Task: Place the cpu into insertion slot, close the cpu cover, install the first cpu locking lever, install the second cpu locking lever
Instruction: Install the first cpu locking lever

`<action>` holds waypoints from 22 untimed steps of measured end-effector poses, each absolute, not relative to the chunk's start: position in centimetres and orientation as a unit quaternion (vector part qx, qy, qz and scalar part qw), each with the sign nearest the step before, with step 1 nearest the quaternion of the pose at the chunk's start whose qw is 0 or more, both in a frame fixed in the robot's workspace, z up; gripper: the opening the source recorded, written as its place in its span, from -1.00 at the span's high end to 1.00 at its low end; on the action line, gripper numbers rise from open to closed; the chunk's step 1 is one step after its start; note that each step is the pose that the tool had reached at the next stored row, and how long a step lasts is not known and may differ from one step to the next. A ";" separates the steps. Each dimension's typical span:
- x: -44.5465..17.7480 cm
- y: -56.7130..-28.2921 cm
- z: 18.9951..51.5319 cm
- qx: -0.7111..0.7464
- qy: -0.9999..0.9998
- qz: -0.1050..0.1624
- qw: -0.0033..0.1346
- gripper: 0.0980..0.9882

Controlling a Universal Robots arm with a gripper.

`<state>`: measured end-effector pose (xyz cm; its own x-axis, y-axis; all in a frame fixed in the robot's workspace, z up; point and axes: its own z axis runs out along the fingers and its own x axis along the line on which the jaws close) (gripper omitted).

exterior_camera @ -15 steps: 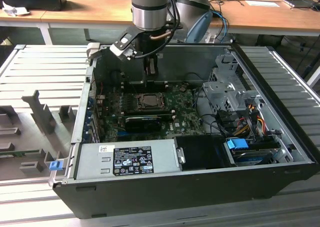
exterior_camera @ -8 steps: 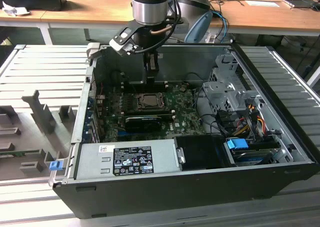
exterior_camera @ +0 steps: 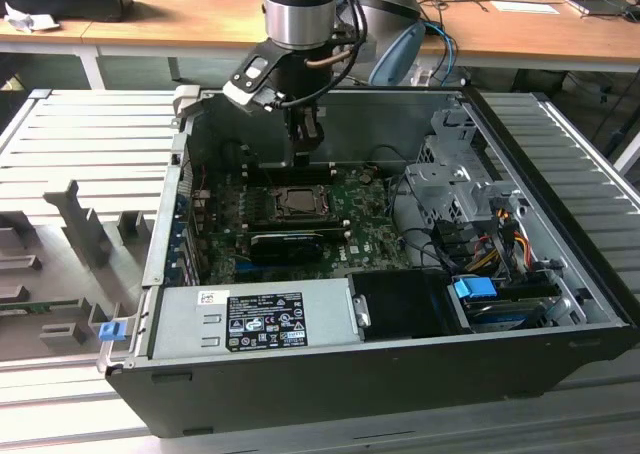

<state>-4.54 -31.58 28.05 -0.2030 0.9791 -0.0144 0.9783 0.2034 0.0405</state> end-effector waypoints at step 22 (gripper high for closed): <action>-4.5 -31.6 28.0 0.525 0.851 0.013 0.017 0.98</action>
<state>-4.53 -31.58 28.05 -0.4487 0.8936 -0.0144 0.8927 0.4489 0.0404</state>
